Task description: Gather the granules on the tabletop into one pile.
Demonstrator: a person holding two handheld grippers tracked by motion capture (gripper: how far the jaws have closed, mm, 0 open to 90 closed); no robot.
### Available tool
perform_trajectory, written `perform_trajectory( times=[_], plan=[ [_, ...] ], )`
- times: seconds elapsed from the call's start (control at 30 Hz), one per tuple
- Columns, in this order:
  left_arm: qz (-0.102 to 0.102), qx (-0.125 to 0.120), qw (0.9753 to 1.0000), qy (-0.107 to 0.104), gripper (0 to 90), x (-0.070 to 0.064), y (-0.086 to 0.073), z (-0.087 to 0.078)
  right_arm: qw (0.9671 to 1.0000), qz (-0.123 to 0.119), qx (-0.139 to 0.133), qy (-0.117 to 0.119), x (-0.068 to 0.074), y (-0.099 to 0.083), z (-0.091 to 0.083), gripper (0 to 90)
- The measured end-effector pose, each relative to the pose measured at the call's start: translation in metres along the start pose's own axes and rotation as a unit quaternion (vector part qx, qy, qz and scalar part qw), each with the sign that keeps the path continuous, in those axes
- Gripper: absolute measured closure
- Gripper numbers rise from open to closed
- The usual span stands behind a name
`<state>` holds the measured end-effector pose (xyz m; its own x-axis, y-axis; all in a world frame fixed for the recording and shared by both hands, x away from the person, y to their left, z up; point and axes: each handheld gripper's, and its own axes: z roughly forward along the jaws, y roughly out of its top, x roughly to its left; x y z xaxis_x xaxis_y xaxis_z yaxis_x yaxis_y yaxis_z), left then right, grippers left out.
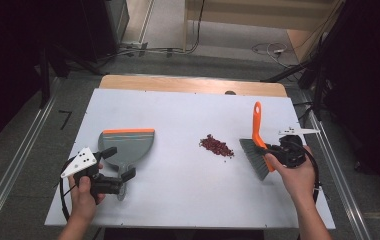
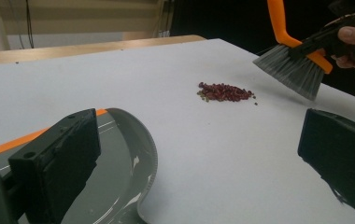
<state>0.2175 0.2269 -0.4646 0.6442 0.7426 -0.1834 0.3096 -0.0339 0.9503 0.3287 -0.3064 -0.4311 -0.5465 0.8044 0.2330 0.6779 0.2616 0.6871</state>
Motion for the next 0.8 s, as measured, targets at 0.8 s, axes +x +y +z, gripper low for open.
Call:
perform_trajectory(
  times=[0.8],
  plan=[
    [0.008, -0.003, 0.9999, 0.014, 0.0, 0.000, 0.001, -0.003, 0.9988, 0.030, -0.030, 0.025, -0.027, -0.036, -0.024, 68.7]
  ],
)
